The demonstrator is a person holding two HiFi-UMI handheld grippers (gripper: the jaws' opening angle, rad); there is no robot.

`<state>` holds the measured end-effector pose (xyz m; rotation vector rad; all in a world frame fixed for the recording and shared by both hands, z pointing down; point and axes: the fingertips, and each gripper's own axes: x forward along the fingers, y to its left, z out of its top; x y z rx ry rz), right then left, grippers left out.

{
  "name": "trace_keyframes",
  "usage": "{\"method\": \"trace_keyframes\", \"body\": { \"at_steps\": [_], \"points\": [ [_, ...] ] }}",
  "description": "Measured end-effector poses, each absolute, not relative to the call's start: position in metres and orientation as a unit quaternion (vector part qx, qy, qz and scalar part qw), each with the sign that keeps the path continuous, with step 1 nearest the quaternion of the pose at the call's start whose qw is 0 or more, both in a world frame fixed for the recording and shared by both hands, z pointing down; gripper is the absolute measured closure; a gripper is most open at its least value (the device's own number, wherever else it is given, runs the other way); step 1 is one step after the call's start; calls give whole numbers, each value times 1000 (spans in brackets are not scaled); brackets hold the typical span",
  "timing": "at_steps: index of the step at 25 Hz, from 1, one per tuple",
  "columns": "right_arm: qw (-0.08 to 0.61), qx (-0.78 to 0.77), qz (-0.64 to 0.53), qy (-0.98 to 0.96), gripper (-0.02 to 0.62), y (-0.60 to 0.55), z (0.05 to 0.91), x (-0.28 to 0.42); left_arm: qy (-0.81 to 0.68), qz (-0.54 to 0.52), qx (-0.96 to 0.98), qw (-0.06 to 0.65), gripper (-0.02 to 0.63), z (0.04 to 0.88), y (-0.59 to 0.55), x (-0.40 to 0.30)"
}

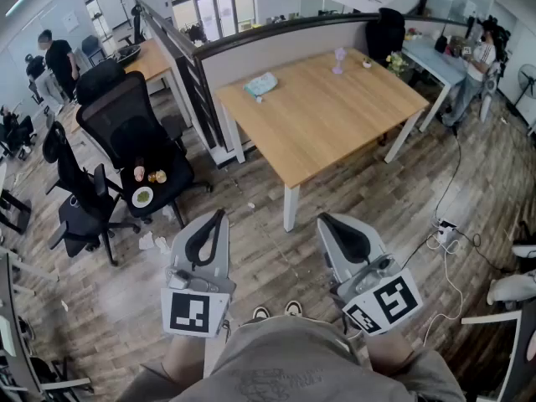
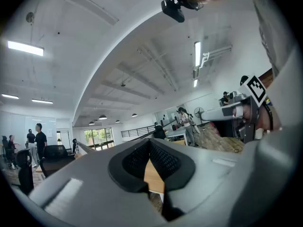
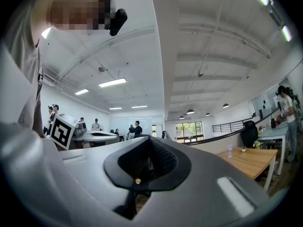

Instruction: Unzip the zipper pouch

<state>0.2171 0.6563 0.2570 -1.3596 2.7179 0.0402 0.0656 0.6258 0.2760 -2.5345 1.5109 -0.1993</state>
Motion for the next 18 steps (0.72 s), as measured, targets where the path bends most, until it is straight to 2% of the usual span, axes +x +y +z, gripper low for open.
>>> {"method": "trace_keyframes", "body": {
  "at_steps": [6, 12, 18],
  "points": [
    [71, -447, 10, 892, 583, 655, 250, 222, 511, -67, -853, 85, 604, 277, 623, 68],
    [55, -452, 12, 890, 581, 647, 260, 233, 511, -70, -852, 87, 604, 281, 618, 80],
    [69, -443, 9, 894, 581, 643, 264, 247, 517, -71, -849, 86, 604, 284, 615, 90]
  ]
}}
